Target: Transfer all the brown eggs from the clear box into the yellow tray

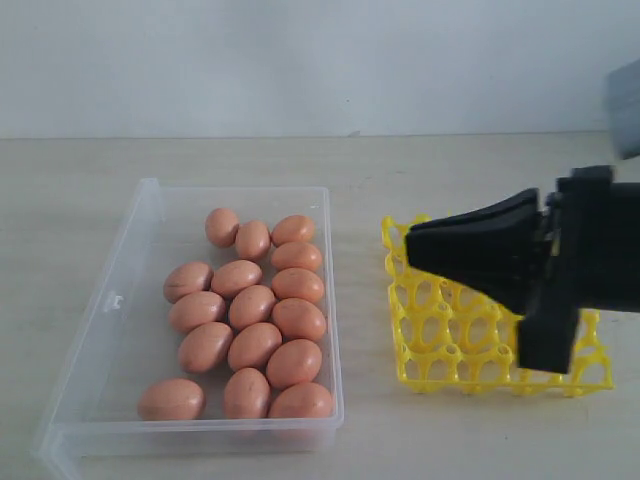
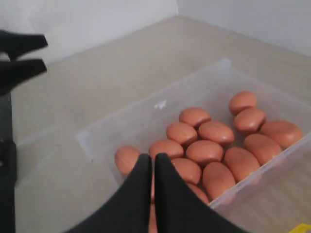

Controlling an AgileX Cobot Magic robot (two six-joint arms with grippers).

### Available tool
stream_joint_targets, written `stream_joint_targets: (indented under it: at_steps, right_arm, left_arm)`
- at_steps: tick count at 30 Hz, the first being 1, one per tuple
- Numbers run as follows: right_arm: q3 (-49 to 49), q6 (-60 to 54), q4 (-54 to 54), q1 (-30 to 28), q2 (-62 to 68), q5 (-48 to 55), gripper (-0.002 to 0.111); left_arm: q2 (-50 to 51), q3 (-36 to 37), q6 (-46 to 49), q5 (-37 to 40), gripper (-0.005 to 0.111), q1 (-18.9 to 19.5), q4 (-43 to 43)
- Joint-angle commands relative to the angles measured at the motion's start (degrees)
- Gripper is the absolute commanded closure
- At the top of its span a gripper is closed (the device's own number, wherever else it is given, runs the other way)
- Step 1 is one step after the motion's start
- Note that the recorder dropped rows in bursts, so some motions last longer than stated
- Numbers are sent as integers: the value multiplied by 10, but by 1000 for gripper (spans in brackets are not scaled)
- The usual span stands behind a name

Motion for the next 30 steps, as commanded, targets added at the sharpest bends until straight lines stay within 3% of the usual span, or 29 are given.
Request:
stream_joint_targets:
  at_steps: [1, 4, 6, 10, 12, 15, 20, 30]
  right_arm:
    - [-53, -22, -37, 135, 73, 164, 109]
    - [-103, -16, -105, 219, 120, 268, 106]
    - [-137, -9, -128, 258, 151, 296, 98]
    - [-208, -35, -128, 292, 226, 306, 63]
    - [-235, -57, -128, 301, 260, 329, 53]
    - [-253, -135, -128, 315, 305, 385, 56]
    - [-255, -234, -128, 323, 363, 432, 71]
    - [-273, -258, -128, 324, 423, 388, 69]
  left_arm:
    - [-2, 2, -5, -6, 29, -1, -4]
    - [-2, 2, -5, -6, 29, -1, -4]
    - [-2, 2, -5, -6, 29, -1, -4]
    - [-2, 2, -5, -6, 29, -1, -4]
    - [-2, 2, -5, -6, 29, -1, -4]
    - [-2, 2, -5, -6, 29, -1, -4]
    - [-2, 2, -5, -6, 29, -1, -4]
    - [-2, 2, -5, -6, 29, -1, -4]
